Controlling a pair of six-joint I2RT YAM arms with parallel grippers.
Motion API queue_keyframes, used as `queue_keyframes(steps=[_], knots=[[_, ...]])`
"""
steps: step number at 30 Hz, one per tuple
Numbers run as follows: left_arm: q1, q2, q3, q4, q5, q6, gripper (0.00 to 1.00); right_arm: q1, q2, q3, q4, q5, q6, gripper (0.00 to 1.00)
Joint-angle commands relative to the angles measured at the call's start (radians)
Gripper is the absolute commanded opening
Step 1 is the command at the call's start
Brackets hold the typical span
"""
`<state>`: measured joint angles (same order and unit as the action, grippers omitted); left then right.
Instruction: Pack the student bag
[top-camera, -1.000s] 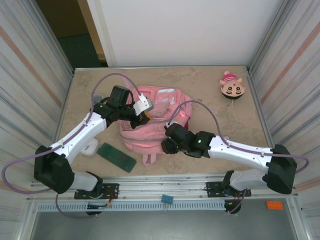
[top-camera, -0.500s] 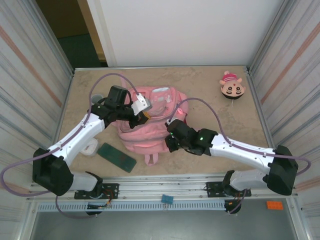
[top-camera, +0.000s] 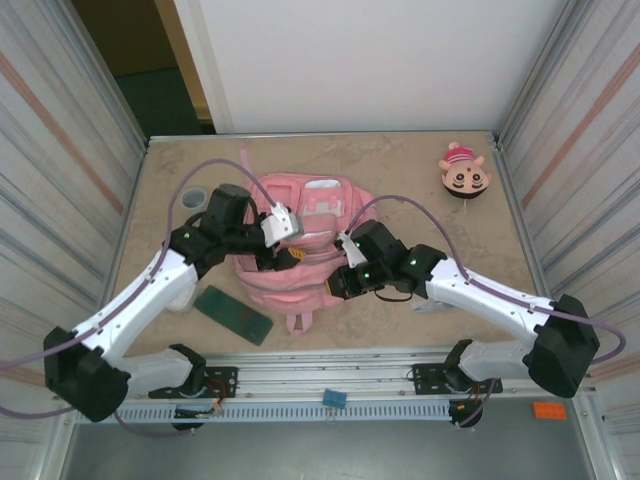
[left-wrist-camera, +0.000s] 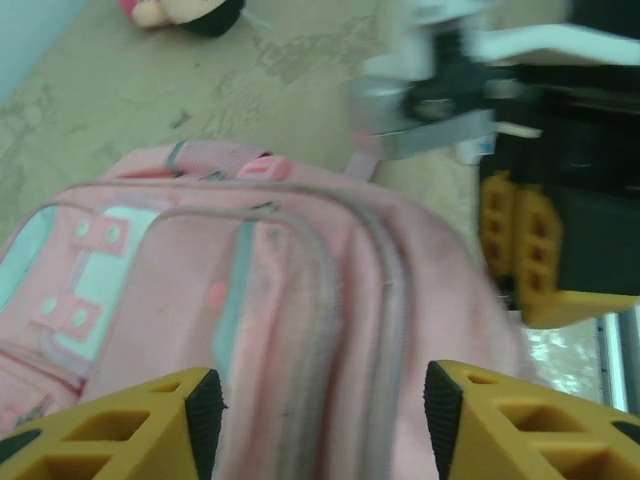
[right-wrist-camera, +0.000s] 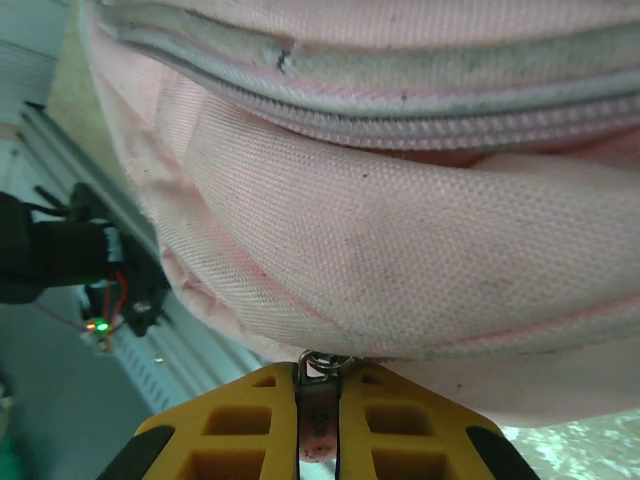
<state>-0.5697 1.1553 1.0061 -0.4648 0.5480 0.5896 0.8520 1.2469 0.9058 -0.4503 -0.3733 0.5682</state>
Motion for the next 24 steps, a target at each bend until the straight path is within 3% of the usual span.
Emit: queue_keyframes(steps=[1, 5, 8, 10, 12, 16, 19, 24], knots=[[-0.087, -0.065, -0.083, -0.006, -0.058, 0.052, 0.64, -0.035, 0.005, 0.007, 0.074, -0.200, 0.027, 0.00], [-0.196, -0.095, -0.165, 0.001, -0.163, 0.029, 0.69, -0.067, 0.006, 0.010, 0.080, -0.274, 0.041, 0.00], [-0.224, -0.083, -0.202, 0.038, -0.264, -0.025, 0.67, -0.076, 0.007, 0.011, 0.089, -0.299, 0.045, 0.00], [-0.228, -0.067, -0.218, 0.078, -0.330, -0.064, 0.57, -0.077, 0.015, 0.012, 0.099, -0.323, 0.048, 0.00], [-0.230, -0.053, -0.231, 0.116, -0.378, -0.099, 0.36, -0.078, 0.027, 0.026, 0.055, -0.328, 0.020, 0.00], [-0.230, -0.060, -0.227, 0.126, -0.301, -0.112, 0.12, -0.083, 0.063, 0.088, -0.128, -0.156, -0.053, 0.00], [-0.230, -0.069, -0.230, 0.139, -0.189, -0.109, 0.08, -0.078, 0.097, 0.124, -0.177, -0.046, -0.064, 0.00], [-0.231, -0.081, -0.231, 0.169, -0.132, -0.151, 0.05, -0.045, 0.124, 0.143, -0.145, 0.060, -0.046, 0.06]])
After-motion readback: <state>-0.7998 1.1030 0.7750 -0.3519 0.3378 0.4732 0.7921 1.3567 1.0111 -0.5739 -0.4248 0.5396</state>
